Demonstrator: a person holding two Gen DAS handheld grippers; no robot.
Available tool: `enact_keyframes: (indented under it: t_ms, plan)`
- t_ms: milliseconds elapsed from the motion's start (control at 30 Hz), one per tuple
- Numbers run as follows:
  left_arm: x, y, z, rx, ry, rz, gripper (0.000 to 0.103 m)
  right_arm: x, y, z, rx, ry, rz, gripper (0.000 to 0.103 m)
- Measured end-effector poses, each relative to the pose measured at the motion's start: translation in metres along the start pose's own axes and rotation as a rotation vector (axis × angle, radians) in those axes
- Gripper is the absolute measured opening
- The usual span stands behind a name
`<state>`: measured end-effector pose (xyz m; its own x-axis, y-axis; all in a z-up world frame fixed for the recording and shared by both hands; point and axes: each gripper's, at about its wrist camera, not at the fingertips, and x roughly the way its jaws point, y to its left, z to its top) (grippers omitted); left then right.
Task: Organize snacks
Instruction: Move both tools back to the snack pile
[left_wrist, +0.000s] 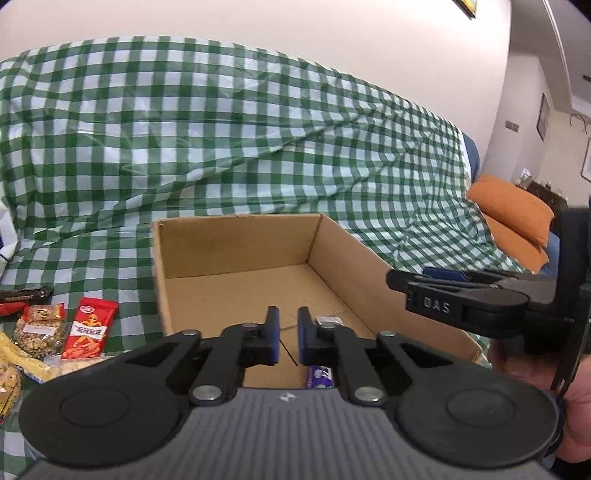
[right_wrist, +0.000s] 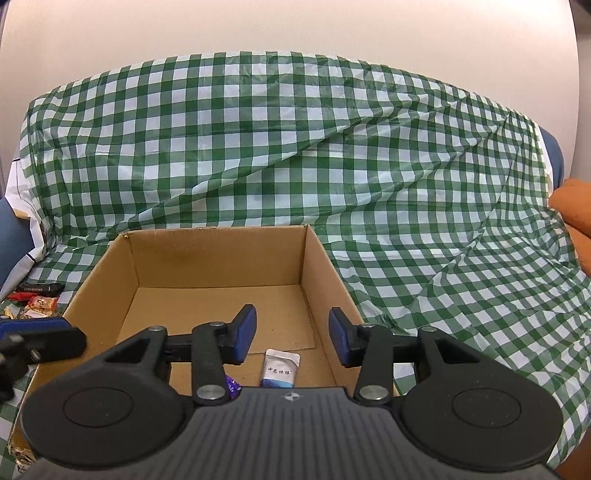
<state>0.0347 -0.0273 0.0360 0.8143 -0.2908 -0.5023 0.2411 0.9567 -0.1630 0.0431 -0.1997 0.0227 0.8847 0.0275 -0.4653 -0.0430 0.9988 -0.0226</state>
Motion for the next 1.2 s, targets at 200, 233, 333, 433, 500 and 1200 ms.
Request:
enact_keyframes:
  t_ms: [200,233,333,433,500,1200]
  plan:
    - [-0.020,0.028,0.017,-0.020,-0.020,0.050,0.007,-0.001,0.003,0.001,0.012,-0.014,0.004,0.039]
    - [-0.025,0.038,0.026,-0.025,-0.023,0.063,0.007,-0.002,0.004,0.001,0.019,-0.019,0.008,0.039]
    - [-0.039,0.081,0.056,-0.057,-0.022,0.092,0.010,-0.003,0.008,0.003,0.030,-0.021,0.026,0.039]
    - [-0.043,0.135,0.071,-0.094,0.000,0.204,0.020,-0.006,0.017,0.003,0.025,-0.029,0.047,0.039]
    - [-0.041,0.175,0.068,-0.169,0.043,0.248,0.032,-0.006,0.024,0.003,0.003,-0.033,0.050,0.039]
    - [0.017,0.345,-0.028,-0.928,0.422,0.445,0.083,-0.010,0.106,0.017,0.013,0.008,0.444,0.040]
